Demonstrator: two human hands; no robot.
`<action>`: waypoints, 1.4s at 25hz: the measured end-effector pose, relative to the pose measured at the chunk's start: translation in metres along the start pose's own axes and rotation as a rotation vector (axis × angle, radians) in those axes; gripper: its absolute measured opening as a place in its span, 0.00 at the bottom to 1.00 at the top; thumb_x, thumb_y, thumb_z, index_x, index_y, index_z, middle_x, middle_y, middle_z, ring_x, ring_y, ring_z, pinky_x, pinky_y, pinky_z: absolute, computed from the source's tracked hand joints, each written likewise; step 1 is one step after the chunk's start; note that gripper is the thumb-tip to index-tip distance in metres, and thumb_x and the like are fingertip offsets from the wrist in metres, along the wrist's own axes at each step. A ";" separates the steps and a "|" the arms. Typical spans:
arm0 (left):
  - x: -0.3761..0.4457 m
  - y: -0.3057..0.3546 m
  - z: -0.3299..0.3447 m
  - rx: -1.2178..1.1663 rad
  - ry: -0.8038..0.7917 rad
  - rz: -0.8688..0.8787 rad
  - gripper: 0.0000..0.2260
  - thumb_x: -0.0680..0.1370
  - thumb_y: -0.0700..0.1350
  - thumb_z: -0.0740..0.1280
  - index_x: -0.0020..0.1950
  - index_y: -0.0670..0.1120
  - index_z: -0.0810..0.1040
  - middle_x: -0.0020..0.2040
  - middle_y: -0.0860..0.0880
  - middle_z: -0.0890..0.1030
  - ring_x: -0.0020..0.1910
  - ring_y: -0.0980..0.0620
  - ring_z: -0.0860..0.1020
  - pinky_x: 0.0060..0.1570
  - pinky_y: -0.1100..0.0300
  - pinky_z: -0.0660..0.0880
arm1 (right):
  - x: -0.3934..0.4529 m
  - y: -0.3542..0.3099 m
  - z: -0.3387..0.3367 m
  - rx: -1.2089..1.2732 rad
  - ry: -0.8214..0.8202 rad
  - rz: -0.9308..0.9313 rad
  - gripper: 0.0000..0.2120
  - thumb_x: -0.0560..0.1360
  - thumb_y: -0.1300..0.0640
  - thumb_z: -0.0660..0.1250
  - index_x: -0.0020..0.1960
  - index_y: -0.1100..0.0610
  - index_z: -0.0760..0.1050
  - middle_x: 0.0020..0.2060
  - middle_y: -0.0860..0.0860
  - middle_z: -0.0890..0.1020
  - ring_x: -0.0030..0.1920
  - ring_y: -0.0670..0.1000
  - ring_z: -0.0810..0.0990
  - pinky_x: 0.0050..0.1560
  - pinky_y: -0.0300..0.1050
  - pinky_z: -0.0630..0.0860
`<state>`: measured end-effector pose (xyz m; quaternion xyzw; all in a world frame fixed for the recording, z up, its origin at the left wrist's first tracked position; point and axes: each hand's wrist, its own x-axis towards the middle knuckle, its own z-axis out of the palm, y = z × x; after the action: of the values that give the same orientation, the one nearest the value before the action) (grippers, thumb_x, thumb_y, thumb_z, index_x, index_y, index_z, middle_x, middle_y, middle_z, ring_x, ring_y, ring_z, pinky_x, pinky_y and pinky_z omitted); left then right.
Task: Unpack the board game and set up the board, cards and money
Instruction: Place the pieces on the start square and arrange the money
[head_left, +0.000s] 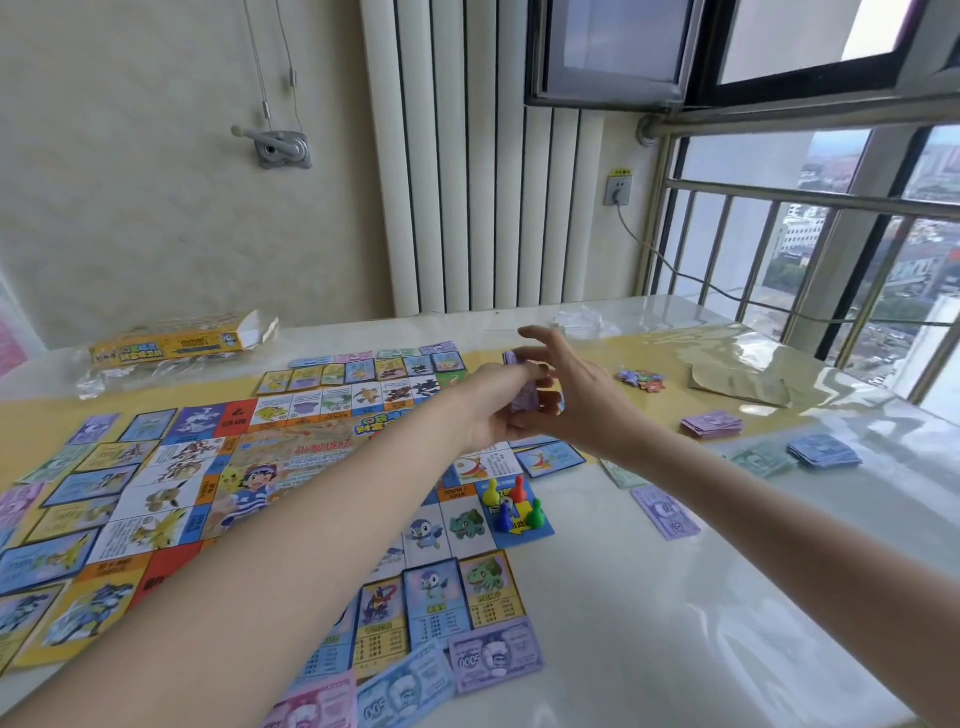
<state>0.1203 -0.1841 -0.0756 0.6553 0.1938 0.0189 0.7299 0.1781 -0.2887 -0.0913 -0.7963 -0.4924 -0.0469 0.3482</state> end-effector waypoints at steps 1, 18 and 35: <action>0.003 0.001 0.001 -0.015 -0.016 0.002 0.10 0.80 0.43 0.59 0.40 0.46 0.73 0.30 0.49 0.78 0.23 0.57 0.76 0.23 0.67 0.72 | -0.001 0.003 -0.003 0.015 -0.006 0.002 0.38 0.68 0.61 0.74 0.71 0.55 0.57 0.66 0.52 0.72 0.61 0.50 0.74 0.52 0.29 0.66; 0.061 -0.011 0.059 0.261 -0.140 0.028 0.08 0.81 0.35 0.54 0.48 0.42 0.71 0.36 0.47 0.70 0.31 0.54 0.66 0.27 0.66 0.68 | -0.016 0.080 -0.050 0.373 0.036 0.310 0.11 0.71 0.65 0.69 0.52 0.59 0.75 0.46 0.56 0.80 0.47 0.53 0.79 0.55 0.48 0.76; 0.107 -0.013 0.134 0.897 -0.087 0.226 0.11 0.78 0.41 0.58 0.59 0.45 0.73 0.63 0.44 0.75 0.62 0.46 0.73 0.58 0.58 0.70 | -0.054 0.207 -0.133 0.100 0.587 1.047 0.10 0.71 0.68 0.67 0.51 0.65 0.79 0.47 0.60 0.80 0.45 0.52 0.74 0.41 0.44 0.72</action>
<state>0.2573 -0.2833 -0.1072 0.9234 0.0795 -0.0149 0.3752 0.3552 -0.4660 -0.1191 -0.8694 0.0800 -0.0637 0.4835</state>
